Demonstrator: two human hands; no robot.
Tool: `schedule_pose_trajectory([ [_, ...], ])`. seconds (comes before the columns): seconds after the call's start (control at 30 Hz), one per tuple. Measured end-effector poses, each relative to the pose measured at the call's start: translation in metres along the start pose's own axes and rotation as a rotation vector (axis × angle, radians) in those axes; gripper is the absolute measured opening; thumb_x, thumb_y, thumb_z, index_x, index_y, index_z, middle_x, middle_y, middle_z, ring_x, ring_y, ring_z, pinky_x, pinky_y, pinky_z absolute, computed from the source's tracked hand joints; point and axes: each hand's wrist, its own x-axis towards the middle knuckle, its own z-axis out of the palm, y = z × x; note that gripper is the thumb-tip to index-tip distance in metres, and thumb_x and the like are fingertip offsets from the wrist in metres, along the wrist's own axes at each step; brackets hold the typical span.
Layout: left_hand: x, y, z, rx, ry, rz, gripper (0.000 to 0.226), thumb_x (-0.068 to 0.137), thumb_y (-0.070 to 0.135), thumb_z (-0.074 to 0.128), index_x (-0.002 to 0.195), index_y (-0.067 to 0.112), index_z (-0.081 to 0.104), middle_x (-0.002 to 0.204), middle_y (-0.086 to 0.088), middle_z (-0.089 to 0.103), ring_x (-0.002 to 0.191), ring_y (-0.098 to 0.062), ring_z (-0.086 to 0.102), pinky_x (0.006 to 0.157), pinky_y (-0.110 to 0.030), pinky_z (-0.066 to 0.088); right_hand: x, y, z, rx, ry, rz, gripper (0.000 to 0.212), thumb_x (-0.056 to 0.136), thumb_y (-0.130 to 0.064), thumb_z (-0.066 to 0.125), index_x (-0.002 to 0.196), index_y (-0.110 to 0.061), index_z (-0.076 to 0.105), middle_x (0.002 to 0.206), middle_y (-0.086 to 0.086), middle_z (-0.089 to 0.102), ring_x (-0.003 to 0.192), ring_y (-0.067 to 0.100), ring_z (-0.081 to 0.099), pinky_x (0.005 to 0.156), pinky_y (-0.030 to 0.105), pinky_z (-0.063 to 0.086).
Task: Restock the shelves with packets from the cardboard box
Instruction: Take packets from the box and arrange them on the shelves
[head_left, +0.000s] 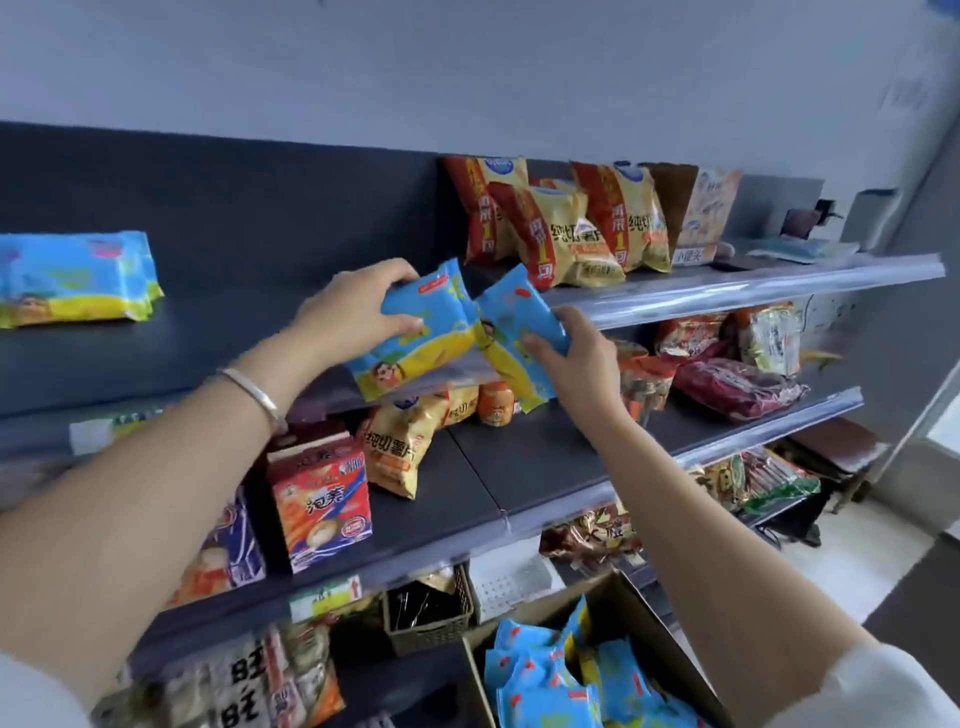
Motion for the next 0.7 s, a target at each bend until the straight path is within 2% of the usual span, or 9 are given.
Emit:
schedule_pose_trajectory([
  [0.13, -0.011, -0.054, -0.074, 0.042, 0.113, -0.069, 0.035, 0.076, 0.033, 0.074, 0.106, 0.033, 0.055, 0.098, 0.011, 0.060, 0.097, -0.020, 0.060, 0.089, -0.047, 0.048, 0.021, -0.071, 0.044, -0.076, -0.020, -0.212, 0.034, 0.089, -0.039, 0.060, 0.117, -0.021, 0.053, 0.087, -0.005, 0.059, 0.082, 0.022, 0.061, 0.075, 0.042, 0.049],
  [0.23, -0.024, -0.100, -0.124, 0.075, 0.174, -0.131, 0.036, 0.078, 0.027, 0.074, 0.109, 0.026, 0.057, 0.101, 0.005, 0.063, 0.098, -0.022, 0.060, 0.091, -0.044, 0.047, 0.036, -0.126, 0.089, -0.131, -0.055, -0.328, 0.033, 0.089, -0.038, 0.059, 0.117, -0.022, 0.054, 0.092, -0.002, 0.065, 0.088, 0.025, 0.062, 0.081, 0.042, 0.046],
  [0.4, -0.055, -0.187, -0.190, 0.223, 0.195, -0.235, 0.030, 0.080, 0.028, 0.071, 0.106, 0.031, 0.056, 0.098, 0.011, 0.058, 0.096, -0.018, 0.057, 0.085, -0.043, 0.047, 0.050, -0.203, 0.187, -0.227, -0.190, -0.492, 0.034, 0.088, -0.038, 0.059, 0.118, -0.026, 0.054, 0.109, -0.004, 0.062, 0.102, 0.022, 0.058, 0.084, 0.035, 0.034],
  [0.5, -0.071, -0.238, -0.221, 0.331, 0.183, -0.306, 0.028, 0.081, 0.028, 0.069, 0.105, 0.031, 0.057, 0.102, 0.012, 0.057, 0.093, -0.013, 0.051, 0.078, -0.036, 0.043, 0.057, -0.239, 0.246, -0.267, -0.273, -0.556, 0.032, 0.087, -0.040, 0.058, 0.117, -0.028, 0.055, 0.110, -0.006, 0.061, 0.105, 0.022, 0.056, 0.085, 0.037, 0.033],
  [0.57, -0.080, -0.271, -0.239, 0.373, 0.169, -0.367, 0.028, 0.081, 0.030, 0.069, 0.105, 0.035, 0.056, 0.105, 0.011, 0.059, 0.093, -0.014, 0.050, 0.080, -0.037, 0.044, 0.063, -0.261, 0.281, -0.318, -0.340, -0.576, 0.037, 0.087, -0.042, 0.058, 0.122, -0.029, 0.053, 0.115, -0.006, 0.061, 0.110, 0.023, 0.053, 0.088, 0.038, 0.033],
  [0.7, -0.090, -0.325, -0.263, 0.443, 0.125, -0.456, 0.041, 0.082, 0.032, 0.068, 0.120, 0.031, 0.054, 0.125, 0.005, 0.056, 0.114, -0.020, 0.051, 0.081, -0.033, 0.040, 0.072, -0.300, 0.336, -0.372, -0.512, -0.610, 0.046, 0.089, -0.043, 0.056, 0.132, -0.030, 0.047, 0.121, -0.003, 0.058, 0.120, 0.022, 0.042, 0.094, 0.039, 0.030],
])
